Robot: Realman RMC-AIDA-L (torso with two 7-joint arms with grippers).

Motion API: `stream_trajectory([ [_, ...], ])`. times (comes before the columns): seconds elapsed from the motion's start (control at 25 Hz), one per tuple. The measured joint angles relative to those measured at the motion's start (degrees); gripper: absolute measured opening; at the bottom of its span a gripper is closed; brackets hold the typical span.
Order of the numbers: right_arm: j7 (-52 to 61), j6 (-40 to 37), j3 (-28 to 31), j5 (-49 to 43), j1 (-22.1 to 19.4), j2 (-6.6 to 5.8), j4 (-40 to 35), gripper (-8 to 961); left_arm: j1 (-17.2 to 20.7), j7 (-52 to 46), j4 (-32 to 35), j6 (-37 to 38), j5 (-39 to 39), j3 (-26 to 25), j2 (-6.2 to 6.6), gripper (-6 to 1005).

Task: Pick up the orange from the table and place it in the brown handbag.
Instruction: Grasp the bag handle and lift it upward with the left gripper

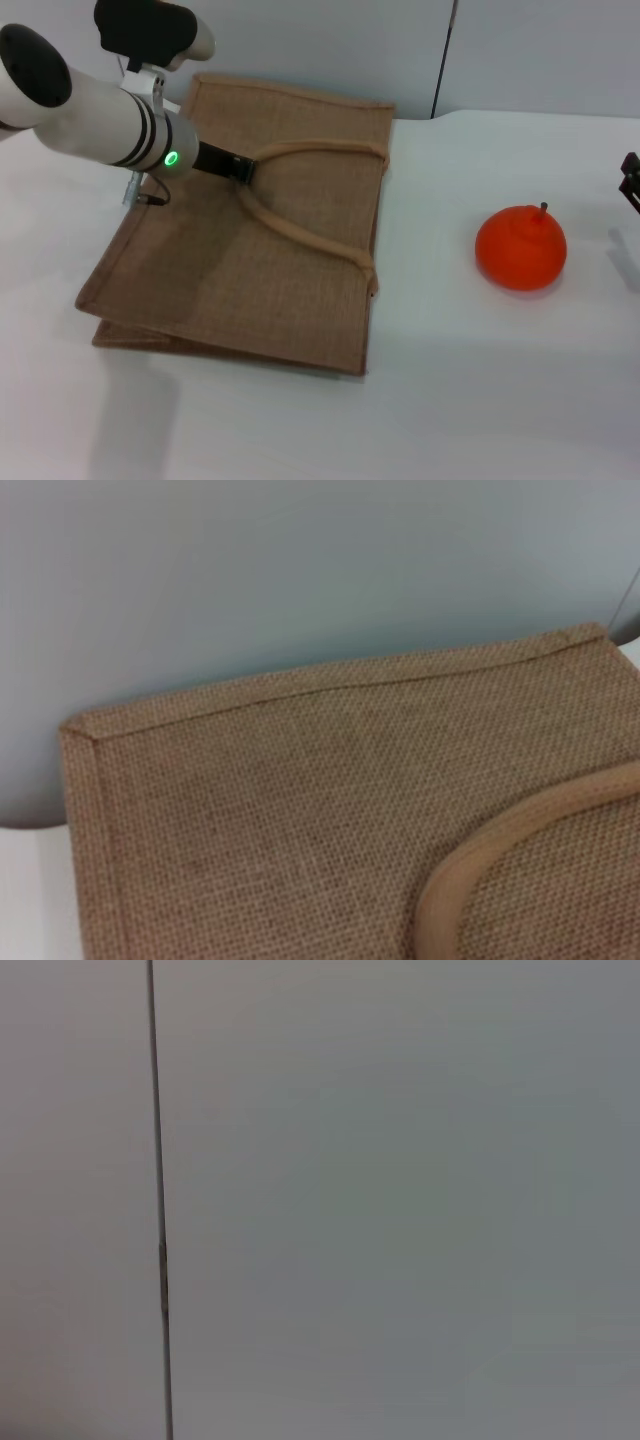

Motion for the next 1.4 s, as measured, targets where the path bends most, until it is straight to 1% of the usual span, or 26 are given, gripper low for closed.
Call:
stream_trajectory([
  [0.12, 0.0, 0.0, 0.0, 0.0, 0.0, 0.00, 0.0, 786, -0.1, 0.4, 0.0, 0.0, 0.0, 0.1, 0.03, 88],
  [0.36, 0.0, 0.0, 0.0, 0.0, 0.0, 0.00, 0.0, 786, -0.2, 2.8, 0.0, 0.1, -0.4, -0.1, -0.09, 151],
  [0.44, 0.0, 0.0, 0.0, 0.0, 0.0, 0.00, 0.0, 786, -0.2, 2.9, 0.0, 0.3, -0.4, -0.2, -0.13, 387],
  [0.68, 0.0, 0.0, 0.0, 0.0, 0.0, 0.00, 0.0, 786, -0.2, 2.9, -0.1, 0.4, -0.4, -0.2, -0.16, 520],
  [1.4, 0.0, 0.0, 0.0, 0.0, 0.0, 0.00, 0.0, 786, 0.3, 2.9, -0.1, 2.6, -0.5, -0.2, -0.50, 511],
])
